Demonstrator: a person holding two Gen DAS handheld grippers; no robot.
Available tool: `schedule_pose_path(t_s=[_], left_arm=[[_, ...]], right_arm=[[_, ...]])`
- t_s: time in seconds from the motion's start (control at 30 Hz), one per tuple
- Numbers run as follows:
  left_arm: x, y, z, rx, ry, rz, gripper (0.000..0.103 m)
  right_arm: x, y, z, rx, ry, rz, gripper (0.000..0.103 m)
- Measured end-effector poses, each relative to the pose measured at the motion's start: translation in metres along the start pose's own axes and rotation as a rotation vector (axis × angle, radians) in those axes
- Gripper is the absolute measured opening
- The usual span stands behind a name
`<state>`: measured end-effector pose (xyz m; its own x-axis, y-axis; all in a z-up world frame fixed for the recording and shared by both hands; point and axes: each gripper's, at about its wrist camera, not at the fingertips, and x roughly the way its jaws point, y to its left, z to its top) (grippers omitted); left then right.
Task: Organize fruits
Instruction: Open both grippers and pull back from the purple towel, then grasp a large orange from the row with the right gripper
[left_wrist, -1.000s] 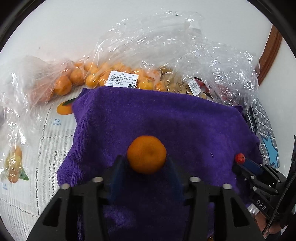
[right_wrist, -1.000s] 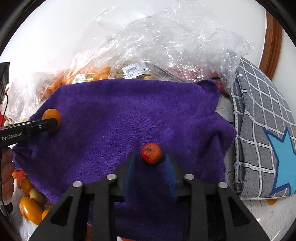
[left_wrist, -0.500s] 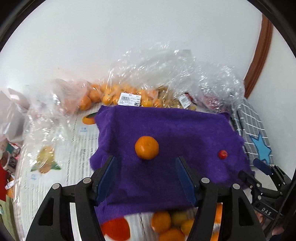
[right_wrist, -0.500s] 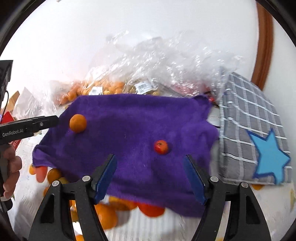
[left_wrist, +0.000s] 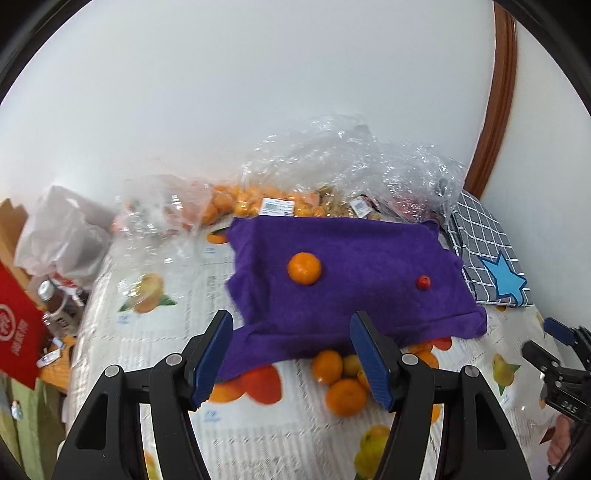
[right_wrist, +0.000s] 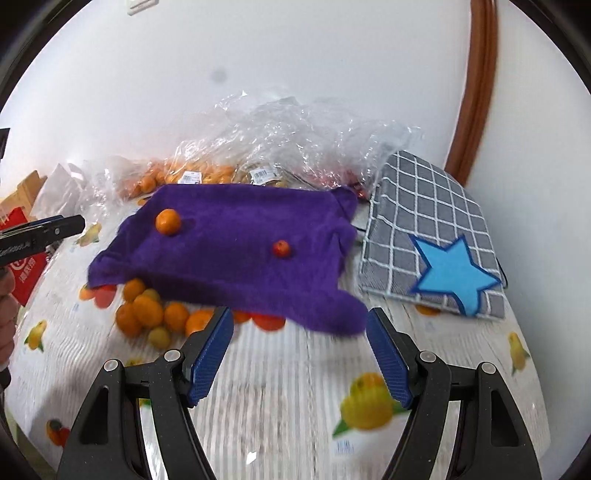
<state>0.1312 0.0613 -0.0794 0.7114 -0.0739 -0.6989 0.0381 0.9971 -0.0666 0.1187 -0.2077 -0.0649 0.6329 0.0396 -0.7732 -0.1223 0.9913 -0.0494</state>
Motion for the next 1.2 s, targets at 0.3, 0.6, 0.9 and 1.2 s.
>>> schedule_pose_path(t_s=[0.3,0.6,0.9,1.2], left_arm=[[-0.031,0.032,-0.015,-0.062,-0.015,0.036,0.064],[-0.029,0.018,-0.014,-0.064,-0.021,0.013,0.064],[-0.038,-0.004,-0.018,-0.067,-0.106,-0.002,0.064],[-0.026,0.004,-0.028,-0.059,-0.057,0.032,0.064]], right_arm=[[-0.049,-0.010,-0.024,-0.023,0.001,-0.026,0.074],[-0.052,-0.013,-0.023,0.023,-0.016,0.038,0.074],[-0.054,0.008,-0.003,-0.074,-0.061,0.102,0.074],[-0.033,0.038,-0.011,-0.098,-0.073,0.157,0.068]])
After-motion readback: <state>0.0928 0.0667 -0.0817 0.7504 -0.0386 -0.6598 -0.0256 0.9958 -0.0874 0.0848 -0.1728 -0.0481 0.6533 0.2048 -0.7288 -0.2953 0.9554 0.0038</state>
